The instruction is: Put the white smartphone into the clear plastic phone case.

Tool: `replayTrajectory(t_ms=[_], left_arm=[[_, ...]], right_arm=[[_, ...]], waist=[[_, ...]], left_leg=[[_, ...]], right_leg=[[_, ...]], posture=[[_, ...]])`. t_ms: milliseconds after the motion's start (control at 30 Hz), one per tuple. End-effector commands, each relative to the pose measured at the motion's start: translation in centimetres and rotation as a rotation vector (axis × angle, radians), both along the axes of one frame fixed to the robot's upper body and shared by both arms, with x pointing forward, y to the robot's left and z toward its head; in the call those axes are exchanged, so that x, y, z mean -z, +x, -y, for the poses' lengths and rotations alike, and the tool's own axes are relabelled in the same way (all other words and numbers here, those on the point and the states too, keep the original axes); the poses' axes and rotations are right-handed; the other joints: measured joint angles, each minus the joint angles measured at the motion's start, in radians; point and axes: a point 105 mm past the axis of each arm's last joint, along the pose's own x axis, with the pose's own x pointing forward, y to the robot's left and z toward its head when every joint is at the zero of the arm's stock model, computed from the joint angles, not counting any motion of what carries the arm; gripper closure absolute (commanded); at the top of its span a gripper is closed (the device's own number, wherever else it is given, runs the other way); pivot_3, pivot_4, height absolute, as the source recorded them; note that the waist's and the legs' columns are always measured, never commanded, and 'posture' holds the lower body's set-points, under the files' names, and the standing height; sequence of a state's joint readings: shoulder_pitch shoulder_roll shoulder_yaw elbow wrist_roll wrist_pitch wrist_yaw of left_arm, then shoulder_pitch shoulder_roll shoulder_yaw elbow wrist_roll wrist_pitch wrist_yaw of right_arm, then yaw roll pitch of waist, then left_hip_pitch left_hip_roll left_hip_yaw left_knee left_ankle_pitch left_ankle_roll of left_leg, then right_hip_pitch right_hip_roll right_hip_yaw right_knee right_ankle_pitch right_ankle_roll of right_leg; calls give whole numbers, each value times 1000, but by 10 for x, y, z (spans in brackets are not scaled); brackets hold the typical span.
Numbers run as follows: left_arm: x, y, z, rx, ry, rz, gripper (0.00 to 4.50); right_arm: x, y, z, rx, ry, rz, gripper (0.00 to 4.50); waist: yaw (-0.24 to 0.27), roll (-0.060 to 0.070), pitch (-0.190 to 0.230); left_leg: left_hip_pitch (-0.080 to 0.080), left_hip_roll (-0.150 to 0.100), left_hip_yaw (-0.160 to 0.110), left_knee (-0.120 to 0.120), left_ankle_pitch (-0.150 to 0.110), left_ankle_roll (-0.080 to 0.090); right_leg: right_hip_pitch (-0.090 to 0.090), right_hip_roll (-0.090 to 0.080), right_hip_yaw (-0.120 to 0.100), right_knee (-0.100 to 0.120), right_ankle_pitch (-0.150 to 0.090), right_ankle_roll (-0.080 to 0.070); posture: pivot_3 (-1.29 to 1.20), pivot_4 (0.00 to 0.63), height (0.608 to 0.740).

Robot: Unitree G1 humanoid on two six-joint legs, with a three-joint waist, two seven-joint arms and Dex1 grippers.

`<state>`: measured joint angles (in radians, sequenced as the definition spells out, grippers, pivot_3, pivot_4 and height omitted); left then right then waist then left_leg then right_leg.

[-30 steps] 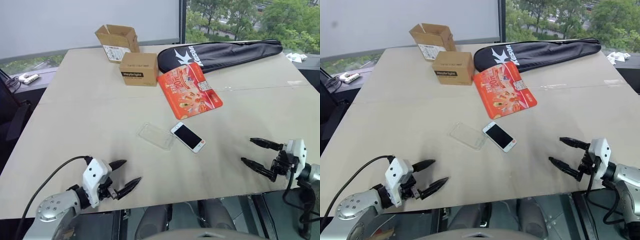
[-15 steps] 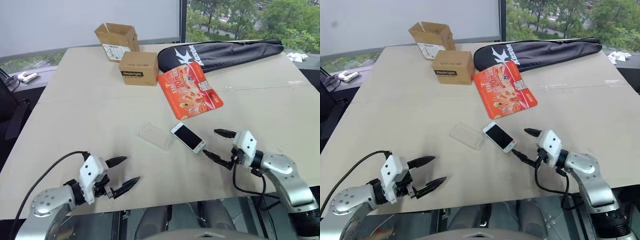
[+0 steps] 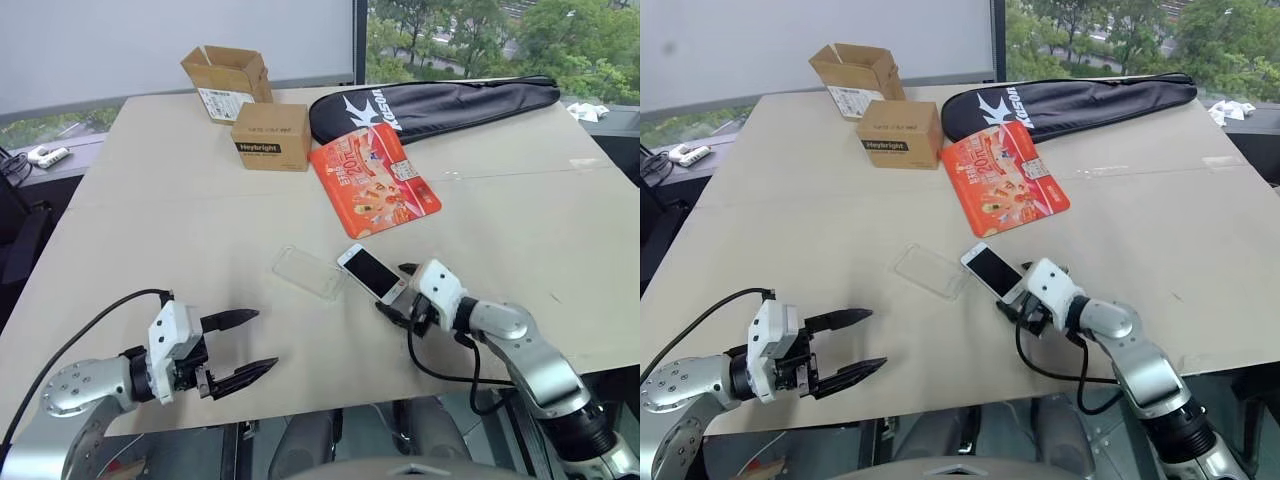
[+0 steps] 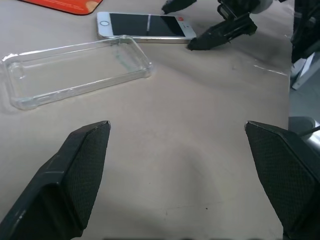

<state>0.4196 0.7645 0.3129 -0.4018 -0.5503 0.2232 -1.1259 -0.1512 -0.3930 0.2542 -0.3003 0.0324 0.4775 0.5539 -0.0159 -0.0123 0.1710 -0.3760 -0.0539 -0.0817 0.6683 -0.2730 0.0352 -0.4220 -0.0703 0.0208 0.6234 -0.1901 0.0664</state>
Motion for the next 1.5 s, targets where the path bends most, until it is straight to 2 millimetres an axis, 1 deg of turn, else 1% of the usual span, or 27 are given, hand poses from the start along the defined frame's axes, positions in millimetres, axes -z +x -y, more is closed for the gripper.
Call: replayTrajectory(t_ms=[33, 67, 133, 200, 267, 333, 367, 433, 467, 500, 533, 600, 633, 733, 833, 867, 967, 1067, 1167, 1267, 1333, 1400, 1500], left_arm=[[-1, -2, -1, 14, 24, 26, 48], [-1, -1, -2, 13, 23, 28, 48], [0, 0, -4, 10, 21, 30, 48], [1, 0, -6, 8, 21, 31, 48], [2, 1, -7, 5, 22, 34, 48], [3, 2, -8, 3, 21, 37, 48], [3, 2, -9, 2, 20, 39, 48], [3, 3, -9, 0, 17, 43, 48], [2, 3, -9, -1, 14, 46, 48], [2, 4, -9, -3, 11, 48, 48], [2, 5, -10, -4, 11, 48, 48], [4, 7, -9, -3, 14, 49, 48], [5, 8, -9, -2, 15, 50, 48], [4, 9, -8, 0, 16, 54, 48], [4, 11, -8, -5, 21, 60, 48], [4, 12, -8, -7, 22, 61, 48], [2, 13, -2, -12, 18, 71, 48], [-1, 13, 3, -27, 10, 81, 48], [-2, 12, 7, -35, 9, 80, 48], [-3, 13, 13, -39, 5, 79, 48], [-5, 16, 17, -36, -1, 82, 48], [-6, 19, 19, -33, -2, 85, 48], [-7, 22, 21, -33, -1, 88, 48]], right_arm=[[-17, 47, 98, 532, -95, 106, 0], [-23, 51, 111, 590, -108, 136, 0], [-31, 56, 123, 642, -122, 187, 0], [-41, 59, 124, 655, -103, 232, 0], [-51, 62, 114, 635, -19, 257, 0], [-58, 61, 94, 559, 92, 238, 0], [-63, 59, 78, 485, 138, 231, 0], [-71, 51, 45, 325, 174, 232, 0], [-73, 45, 26, 225, 175, 225, 0], [-71, 39, 11, 153, 179, 198, 0], [-71, 39, -1, 129, 234, 136, 0], [-75, 44, -20, 100, 318, 48, 0], [-77, 45, -32, 53, 328, 11, 0], [-75, 46, -61, -29, 345, -169, 0], [-71, 47, -82, -94, 298, -295, 0], [-70, 47, -87, -106, 280, -318, 0], [-68, 52, -112, -104, 339, -490, 0], [-51, 51, -117, -98, 214, -550, 0], [-47, 48, -119, -114, 144, -562, 0], [-42, 31, -121, -168, 78, -667, 0], [-33, 37, -112, -103, -9, -646, 0], [-28, 44, -103, -66, -109, -600, 0], [-27, 44, -93, -87, -233, -564, 0]], waist=[[6, 0, 0], [11, 0, 0], [27, 0, 0], [27, 0, 0], [15, 0, 0], [0, 1, 1], [-5, 1, 1], [-11, 2, 1], [-15, 2, 1], [-17, 2, 1], [-19, 2, 1], [-22, 2, 1], [-22, 2, 1], [-22, 2, 1], [-21, 2, 1], [-22, 2, 1], [-27, 2, 1], [-27, 2, 1], [-22, 2, 1], [-24, 2, 1], [-24, 2, 1], [-24, 3, 0], [-21, 3, 0]], left_leg=[[0, 0, 0, 0, 0, 0], [0, -1, 0, 1, 0, 0], [-1, -3, -1, 1, 0, 0], [-3, -3, -1, 0, 0, 0], [-5, -1, -1, -3, 0, -1], [-5, 2, 1, -6, 1, -2], [-5, 2, 1, -7, 1, -2], [-4, 3, 2, -9, 1, -2], [-4, 3, 2, -9, 1, -2], [-4, 3, 2, -9, 1, -2], [-4, 3, 2, -9, 1, -2], [-4, 3, 1, -9, 1, -2], [-4, 3, 1, -9, 1, -2], [-4, 2, 1, -8, 2, -3], [-4, 2, 0, -8, 2, -3], [-4, 2, 0, -8, 2, -3], [-5, 2, 0, -9, 2, -3], [-5, 2, 0, -13, 2, -4], [-6, 2, -1, -15, 3, -5], [-6, 1, -1, -16, 3, -5], [-6, 1, -1, -16, 3, -5], [-6, 1, -1, -16, 3, -5], [-6, 0, -1, -15, 3, -6]], right_leg=[[0, 0, 0, 0, 0, 0], [0, -1, 0, 0, 0, 0], [0, -2, -2, -1, 1, -2], [-1, -2, -3, -1, 2, -4], [-5, 0, -3, -1, 2, -4], [-8, 1, -2, 0, 4, -1], [-9, 1, -1, 0, 4, -1], [-9, 2, 0, 0, 4, -1], [-9, 2, 0, 0, 4, -1], [-9, 2, 0, 0, 4, -1], [-9, 2, 0, 0, 4, -1], [-9, 2, -1, 0, 4, -1], [-9, 2, -1, 0, 4, -1], [-9, 2, -1, 1, 5, -2], [-9, 2, -2, 1, 5, -2], [-10, 1, -2, 1, 5, -2], [-11, 1, -2, 1, 6, -2], [-13, 1, -1, 1, 6, -3], [-14, 0, -3, 1, 6, -4], [-15, 0, -3, 1, 6, -4], [-15, 0, -3, 1, 6, -4], [-15, 0, -3, 1, 6, -4], [-15, 0, -3, 1, 6, -4]], posture=[[0, 150, 740], [0, 150, 740], [0, 150, 740], [0, 150, 740], [0, 150, 740], [0, 150, 740], [0, 150, 740], [0, 150, 740], [0, 150, 740], [0, 150, 740], [0, 150, 740], [0, 150, 740], [0, 150, 740], [0, 150, 740], [0, 150, 740], [0, 150, 740], [0, 150, 740], [0, 150, 740], [0, 150, 740], [0, 150, 740], [0, 150, 740], [0, 150, 740], [0, 150, 740]])
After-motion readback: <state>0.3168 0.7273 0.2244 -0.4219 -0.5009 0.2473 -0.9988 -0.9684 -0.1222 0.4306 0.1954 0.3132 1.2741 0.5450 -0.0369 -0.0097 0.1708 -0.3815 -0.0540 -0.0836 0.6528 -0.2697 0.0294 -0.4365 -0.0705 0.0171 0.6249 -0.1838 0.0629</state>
